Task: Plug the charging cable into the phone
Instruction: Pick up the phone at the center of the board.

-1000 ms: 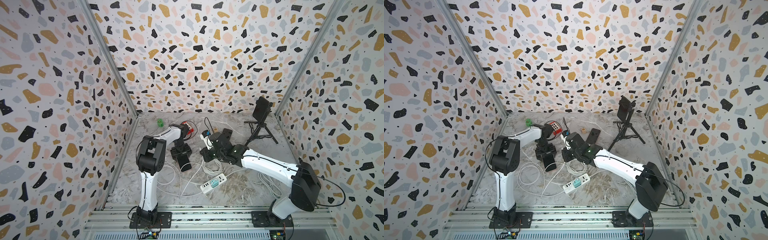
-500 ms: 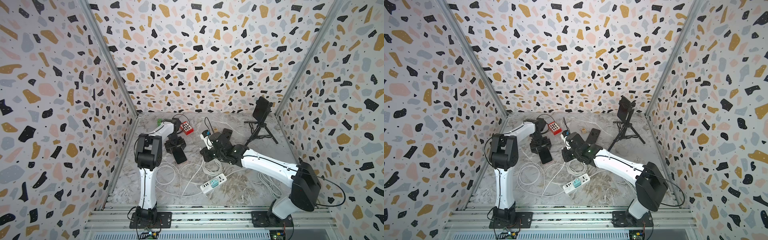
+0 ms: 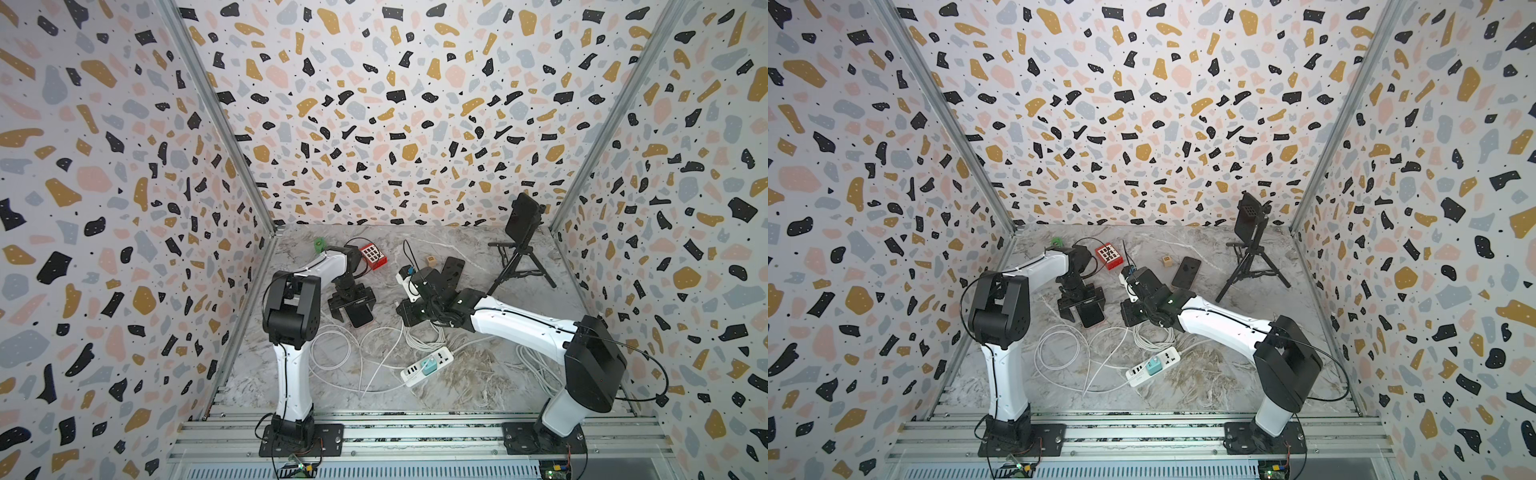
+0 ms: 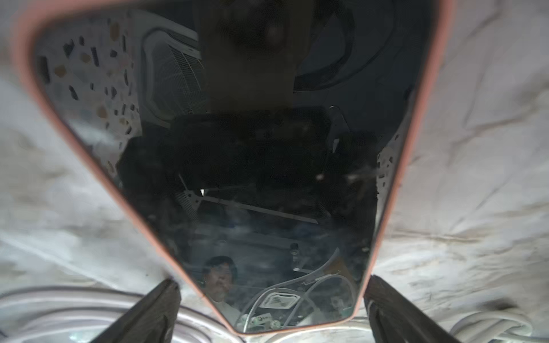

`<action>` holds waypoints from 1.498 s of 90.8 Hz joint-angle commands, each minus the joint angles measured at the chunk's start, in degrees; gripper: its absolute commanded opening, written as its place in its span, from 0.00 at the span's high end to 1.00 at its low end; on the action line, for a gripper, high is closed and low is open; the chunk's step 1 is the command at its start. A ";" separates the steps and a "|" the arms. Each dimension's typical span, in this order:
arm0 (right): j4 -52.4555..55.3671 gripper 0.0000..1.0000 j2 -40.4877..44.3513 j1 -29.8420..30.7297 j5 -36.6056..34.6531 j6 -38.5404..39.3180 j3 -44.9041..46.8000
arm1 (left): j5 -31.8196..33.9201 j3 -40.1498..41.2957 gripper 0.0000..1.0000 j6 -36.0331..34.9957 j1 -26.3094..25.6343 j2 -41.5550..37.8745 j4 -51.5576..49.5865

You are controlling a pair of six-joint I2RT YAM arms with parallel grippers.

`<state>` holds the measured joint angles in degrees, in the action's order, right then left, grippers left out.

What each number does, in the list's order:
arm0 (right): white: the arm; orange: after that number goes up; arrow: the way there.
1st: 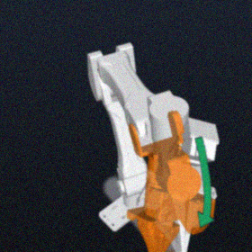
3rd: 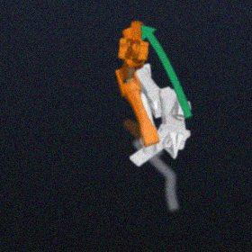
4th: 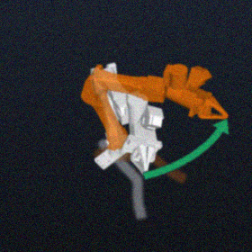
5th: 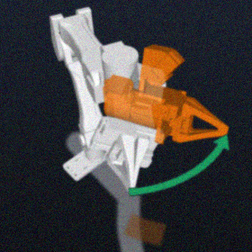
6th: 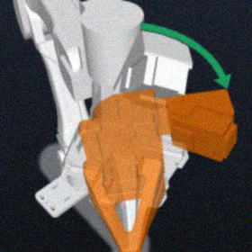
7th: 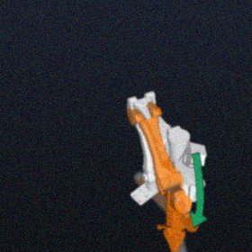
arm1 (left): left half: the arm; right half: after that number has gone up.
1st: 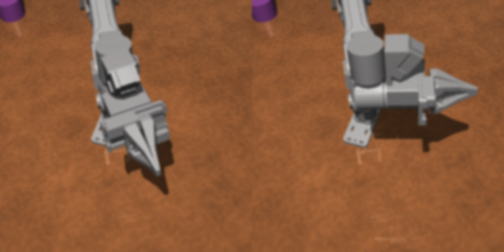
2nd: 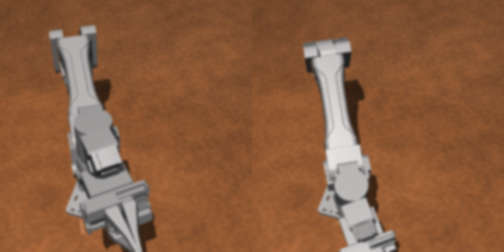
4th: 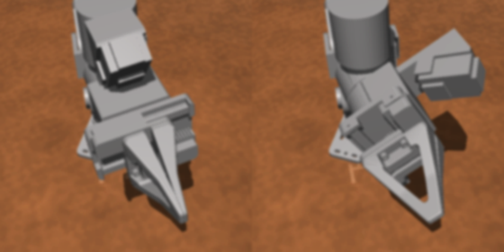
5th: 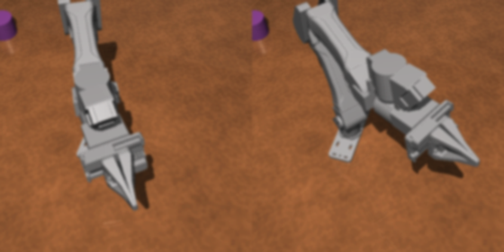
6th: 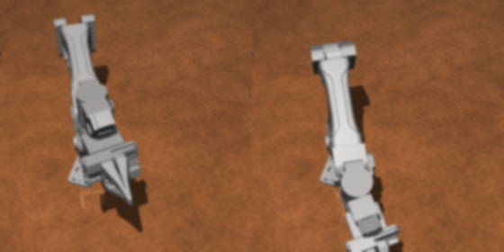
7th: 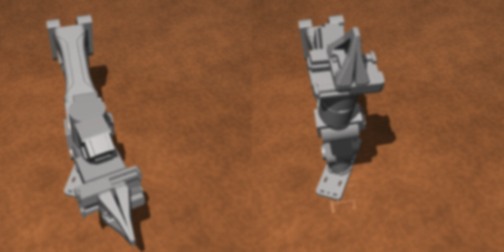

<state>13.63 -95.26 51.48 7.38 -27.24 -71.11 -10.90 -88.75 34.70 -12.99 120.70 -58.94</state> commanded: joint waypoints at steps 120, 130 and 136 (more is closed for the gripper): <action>-6.62 1.00 0.67 -0.11 5.99 -5.94 1.30 | 2.59 -9.66 0.26 -4.94 1.08 8.01 0.54; -7.37 1.00 -0.28 -0.03 7.79 -6.57 1.35 | -0.81 -11.41 0.26 -4.82 1.66 5.88 -1.76; -9.90 1.00 -0.91 -0.09 10.05 -7.28 1.93 | -3.15 -12.47 0.26 -4.73 2.27 4.04 -2.95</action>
<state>6.96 -95.94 51.48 14.22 -33.32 -69.78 -7.60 -100.12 30.61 -11.53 127.28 -60.38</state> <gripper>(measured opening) 0.097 0.766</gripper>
